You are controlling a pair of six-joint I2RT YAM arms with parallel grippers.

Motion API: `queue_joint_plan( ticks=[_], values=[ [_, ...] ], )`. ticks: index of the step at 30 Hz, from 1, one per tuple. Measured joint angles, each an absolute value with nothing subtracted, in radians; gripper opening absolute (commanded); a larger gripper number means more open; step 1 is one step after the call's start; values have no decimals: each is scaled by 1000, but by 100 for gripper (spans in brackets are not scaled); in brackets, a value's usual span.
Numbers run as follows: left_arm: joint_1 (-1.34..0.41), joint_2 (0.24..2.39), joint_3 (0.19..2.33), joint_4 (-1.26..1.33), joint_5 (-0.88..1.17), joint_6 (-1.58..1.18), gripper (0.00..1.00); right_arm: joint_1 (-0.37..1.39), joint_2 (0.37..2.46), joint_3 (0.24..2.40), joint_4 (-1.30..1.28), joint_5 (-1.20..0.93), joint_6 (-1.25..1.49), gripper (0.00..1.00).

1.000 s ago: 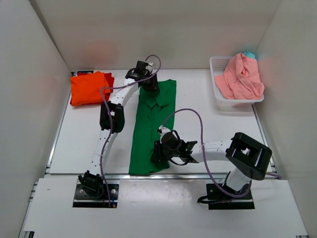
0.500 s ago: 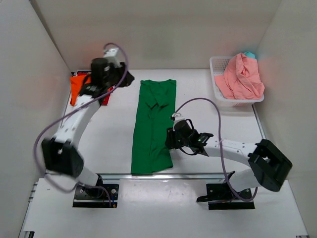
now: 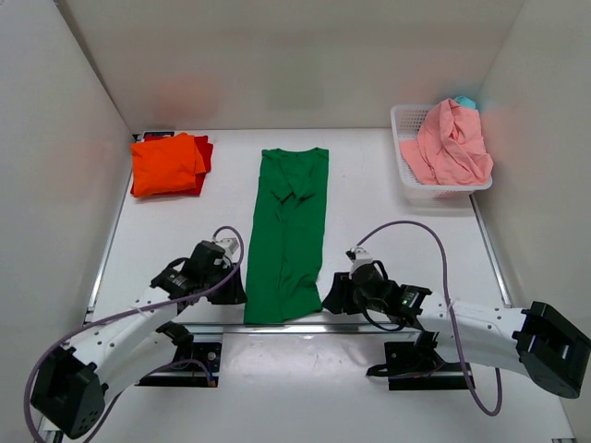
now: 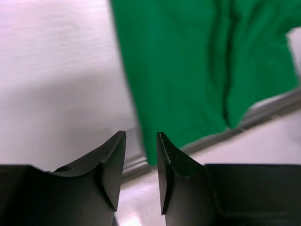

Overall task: Fold and stack the t-shirts
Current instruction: Grab the bottom of the folded rectangular tshirt with both arms

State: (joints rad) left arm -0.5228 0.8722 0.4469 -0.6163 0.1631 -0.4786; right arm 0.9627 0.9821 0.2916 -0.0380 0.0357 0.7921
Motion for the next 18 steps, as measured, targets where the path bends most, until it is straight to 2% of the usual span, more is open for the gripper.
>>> queue_joint_plan(
  ticks=[9, 15, 18],
  values=[
    [-582, 712, 424, -620, 175, -627, 51, 997, 1031, 280, 57, -11, 896, 46],
    [-661, 814, 412, -641, 187, -647, 53, 1008, 1090, 286, 102, -43, 917, 45],
    [-689, 834, 407, -663, 200, -648, 52, 1015, 1115, 290, 127, -58, 926, 41]
  ],
)
